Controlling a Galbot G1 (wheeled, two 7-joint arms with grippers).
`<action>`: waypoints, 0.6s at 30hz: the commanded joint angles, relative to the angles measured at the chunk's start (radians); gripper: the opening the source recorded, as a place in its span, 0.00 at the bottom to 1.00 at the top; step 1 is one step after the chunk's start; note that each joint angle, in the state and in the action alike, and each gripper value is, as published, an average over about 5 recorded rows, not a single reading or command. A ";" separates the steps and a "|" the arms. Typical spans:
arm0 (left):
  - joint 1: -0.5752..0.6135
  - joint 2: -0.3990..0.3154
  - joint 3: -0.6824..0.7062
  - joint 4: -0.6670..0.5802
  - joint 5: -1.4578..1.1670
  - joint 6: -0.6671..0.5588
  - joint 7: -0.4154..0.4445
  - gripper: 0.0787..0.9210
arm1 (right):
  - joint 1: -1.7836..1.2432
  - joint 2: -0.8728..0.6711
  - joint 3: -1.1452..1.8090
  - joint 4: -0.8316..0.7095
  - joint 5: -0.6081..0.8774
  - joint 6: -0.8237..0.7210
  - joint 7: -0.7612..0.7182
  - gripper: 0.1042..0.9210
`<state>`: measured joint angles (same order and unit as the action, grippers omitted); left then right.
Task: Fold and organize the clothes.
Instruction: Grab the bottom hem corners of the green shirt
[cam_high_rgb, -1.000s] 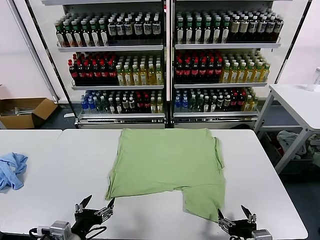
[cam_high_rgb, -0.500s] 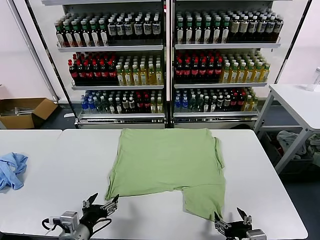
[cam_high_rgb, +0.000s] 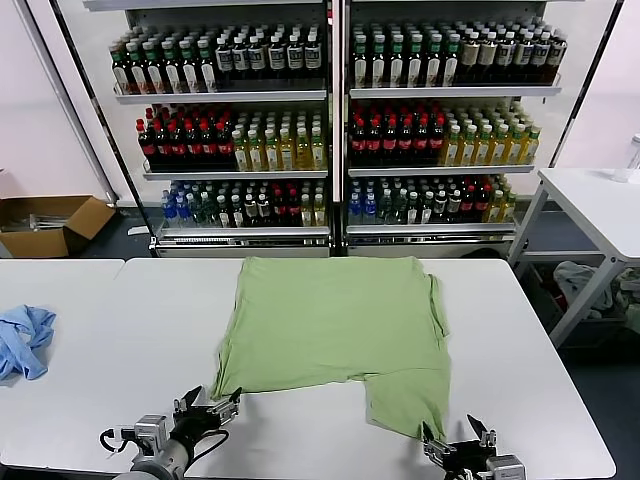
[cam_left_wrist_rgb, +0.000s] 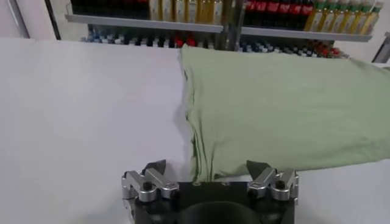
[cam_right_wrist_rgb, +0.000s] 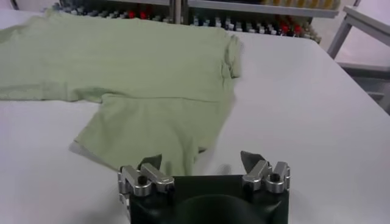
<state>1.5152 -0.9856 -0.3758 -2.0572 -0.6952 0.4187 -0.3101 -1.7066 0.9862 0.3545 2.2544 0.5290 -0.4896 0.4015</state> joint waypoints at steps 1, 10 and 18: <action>-0.029 -0.003 0.009 0.046 -0.001 -0.001 0.005 0.87 | 0.037 0.004 -0.027 -0.027 0.000 0.010 -0.022 0.77; -0.015 -0.010 0.024 0.048 0.012 -0.017 0.024 0.70 | 0.055 0.009 -0.041 -0.050 -0.005 0.018 -0.033 0.48; -0.001 -0.007 0.054 0.028 0.087 -0.066 0.035 0.44 | 0.049 0.005 -0.039 -0.065 -0.007 0.053 -0.052 0.20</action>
<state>1.5097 -0.9921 -0.3451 -2.0298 -0.6688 0.3877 -0.2859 -1.6687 0.9886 0.3240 2.1996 0.5185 -0.4440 0.3549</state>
